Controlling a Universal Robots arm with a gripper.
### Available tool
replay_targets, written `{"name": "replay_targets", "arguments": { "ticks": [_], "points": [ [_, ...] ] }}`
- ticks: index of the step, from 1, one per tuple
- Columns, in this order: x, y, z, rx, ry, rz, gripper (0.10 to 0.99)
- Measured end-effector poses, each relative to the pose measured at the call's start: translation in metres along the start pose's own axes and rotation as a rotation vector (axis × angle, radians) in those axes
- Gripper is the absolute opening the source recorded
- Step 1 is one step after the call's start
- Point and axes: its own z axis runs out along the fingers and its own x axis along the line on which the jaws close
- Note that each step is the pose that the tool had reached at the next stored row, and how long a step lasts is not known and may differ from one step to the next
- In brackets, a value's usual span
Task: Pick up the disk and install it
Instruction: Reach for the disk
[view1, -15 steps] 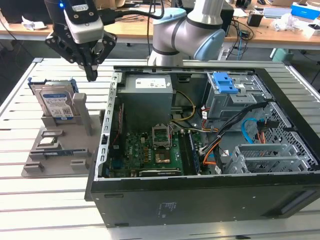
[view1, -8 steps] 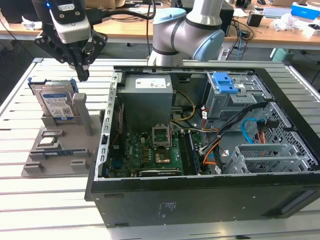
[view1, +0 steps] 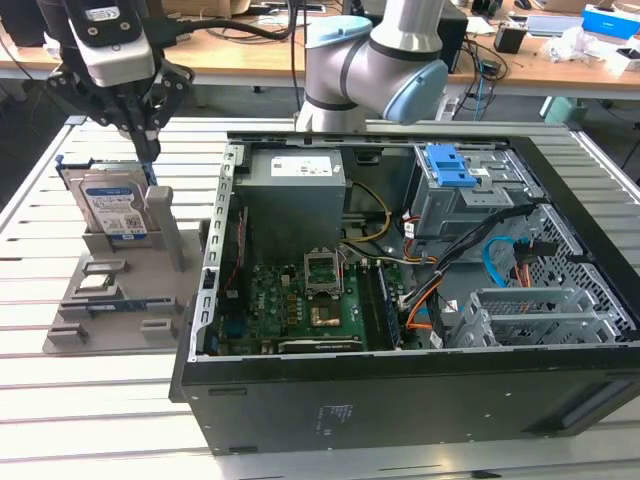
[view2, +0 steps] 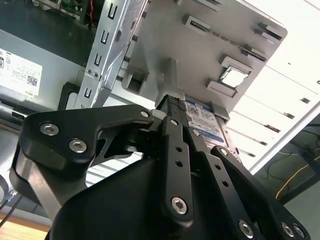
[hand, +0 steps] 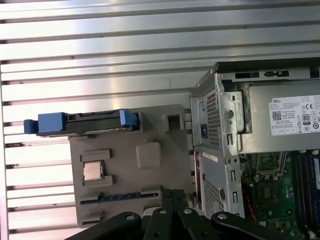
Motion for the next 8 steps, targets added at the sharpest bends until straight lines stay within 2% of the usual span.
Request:
{"name": "replay_targets", "arguments": {
  "ticks": [4,7,8],
  "points": [
    [0.0125,-0.0009,-0.0002,0.000,0.0000,0.000,0.106],
    [0.0286,-0.0018,-0.0005,0.000,0.0000,0.000,0.106],
    [0.0319,-0.0019,-0.0005,0.000,-0.0001,0.000,0.106]
  ]
}}
